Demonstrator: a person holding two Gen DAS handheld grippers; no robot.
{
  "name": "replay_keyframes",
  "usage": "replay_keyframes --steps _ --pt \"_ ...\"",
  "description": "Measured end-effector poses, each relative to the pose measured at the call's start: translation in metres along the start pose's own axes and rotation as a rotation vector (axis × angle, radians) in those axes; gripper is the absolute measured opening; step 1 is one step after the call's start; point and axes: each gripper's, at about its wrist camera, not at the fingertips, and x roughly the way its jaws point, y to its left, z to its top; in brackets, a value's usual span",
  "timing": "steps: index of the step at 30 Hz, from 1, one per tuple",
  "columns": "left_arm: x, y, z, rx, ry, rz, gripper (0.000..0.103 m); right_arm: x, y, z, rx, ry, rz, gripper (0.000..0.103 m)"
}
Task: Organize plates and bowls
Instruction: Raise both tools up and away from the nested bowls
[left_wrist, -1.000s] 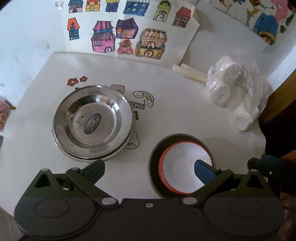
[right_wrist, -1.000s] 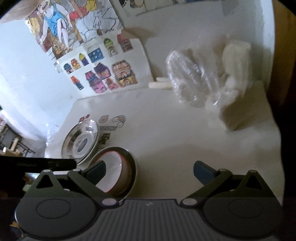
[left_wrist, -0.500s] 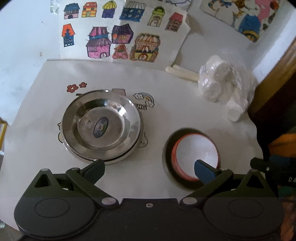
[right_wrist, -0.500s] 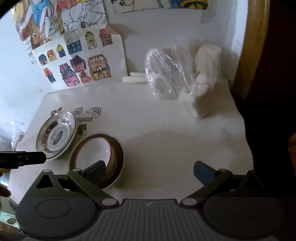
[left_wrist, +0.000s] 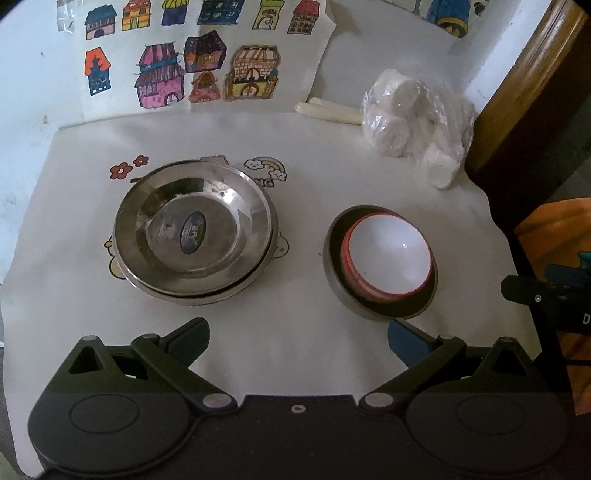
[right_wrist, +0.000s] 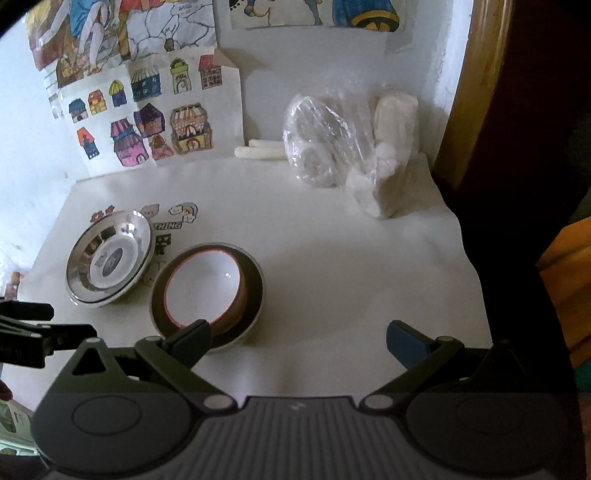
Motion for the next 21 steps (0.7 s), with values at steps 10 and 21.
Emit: replay_keyframes --steps 10,21 --pt "0.014 -0.002 0.001 0.009 0.040 -0.016 0.102 0.003 -0.001 -0.001 -0.030 0.046 -0.021 0.103" --pt "0.049 -0.008 0.010 -0.055 0.127 0.013 0.102 0.034 -0.024 0.007 -0.046 0.162 -0.008 0.103"
